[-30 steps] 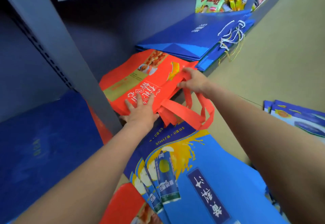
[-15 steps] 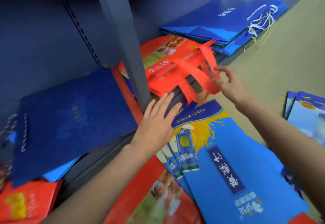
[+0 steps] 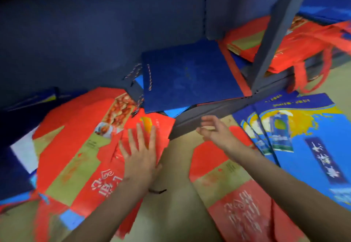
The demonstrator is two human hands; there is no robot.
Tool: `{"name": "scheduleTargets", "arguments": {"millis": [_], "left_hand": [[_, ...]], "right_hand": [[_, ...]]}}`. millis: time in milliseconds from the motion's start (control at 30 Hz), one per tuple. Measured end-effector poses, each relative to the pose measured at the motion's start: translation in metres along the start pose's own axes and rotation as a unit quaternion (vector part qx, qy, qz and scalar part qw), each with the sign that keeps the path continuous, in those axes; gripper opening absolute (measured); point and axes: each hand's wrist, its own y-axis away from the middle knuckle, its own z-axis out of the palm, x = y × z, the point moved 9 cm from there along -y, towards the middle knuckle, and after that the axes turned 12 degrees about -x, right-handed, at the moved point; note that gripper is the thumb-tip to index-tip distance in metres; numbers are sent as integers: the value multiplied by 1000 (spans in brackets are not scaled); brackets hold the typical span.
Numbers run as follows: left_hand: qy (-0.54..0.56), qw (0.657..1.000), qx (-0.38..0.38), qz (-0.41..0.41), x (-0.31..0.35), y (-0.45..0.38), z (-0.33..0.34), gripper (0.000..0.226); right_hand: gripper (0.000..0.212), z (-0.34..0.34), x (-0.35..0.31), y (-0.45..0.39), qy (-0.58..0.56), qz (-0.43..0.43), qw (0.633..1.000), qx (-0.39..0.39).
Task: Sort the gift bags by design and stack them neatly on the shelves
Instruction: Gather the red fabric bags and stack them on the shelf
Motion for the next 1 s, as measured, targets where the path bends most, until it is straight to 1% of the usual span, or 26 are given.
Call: {"name": "scheduleTargets", "arguments": {"millis": [33,67,100,167,233,267,333,400,467,533,600,633,667,733,767,800,833,867,933,1000], "left_hand": [[10,999,-29,-40,-19,5,12,126],[32,997,-38,-58,-34,8,23,117],[49,996,-58,-56,-44,12,30,108],[92,993,-74,1,-54,15,34,100],[148,984,-79,57,-63,20,27,97],[172,981,-65,69,-71,23,20,98],[220,974,-3,56,-95,29,7,99],[253,965,61,30,-120,33,3,91],[251,961,108,36,-129,37,1,85],[255,948,168,88,-119,44,-10,72],[250,932,218,145,-97,52,-28,59],[245,925,231,175,-82,54,-36,56],[238,916,243,212,-65,56,-44,54],[233,884,271,301,-26,63,-61,51],[241,865,282,338,-7,66,-68,50],[252,850,290,361,8,66,-73,48],[262,843,291,369,23,63,-77,48],[267,844,284,369,38,56,-78,47],[265,858,245,365,68,40,-72,49],[243,877,193,366,101,21,-57,54]], "right_hand": [[49,29,0,-3,-28,14,999,-35],[52,57,1,-5,-45,28,996,-67],[55,82,2,-8,-55,39,993,-96],[54,121,4,-13,-113,48,985,-118],[45,140,0,-19,-197,44,975,-92],[41,144,-5,-21,-220,33,972,-73],[40,150,-20,-20,-200,-4,978,-60],[45,161,-41,-14,-142,-56,985,-87],[53,162,-76,0,-50,-149,982,-103],[61,137,-117,16,80,-259,961,-56],[63,88,-150,36,200,-316,927,19],[62,59,-159,44,218,-323,920,47],[60,28,-162,54,200,-322,923,66],[63,-38,-148,71,159,-287,938,115],[67,-71,-138,85,164,-261,940,150],[71,-102,-126,100,176,-230,939,186],[76,-129,-113,116,182,-194,939,217],[77,-154,-100,133,180,-159,939,245],[69,-193,-74,162,165,-105,941,276],[63,-219,-46,183,166,-58,946,273]]}}
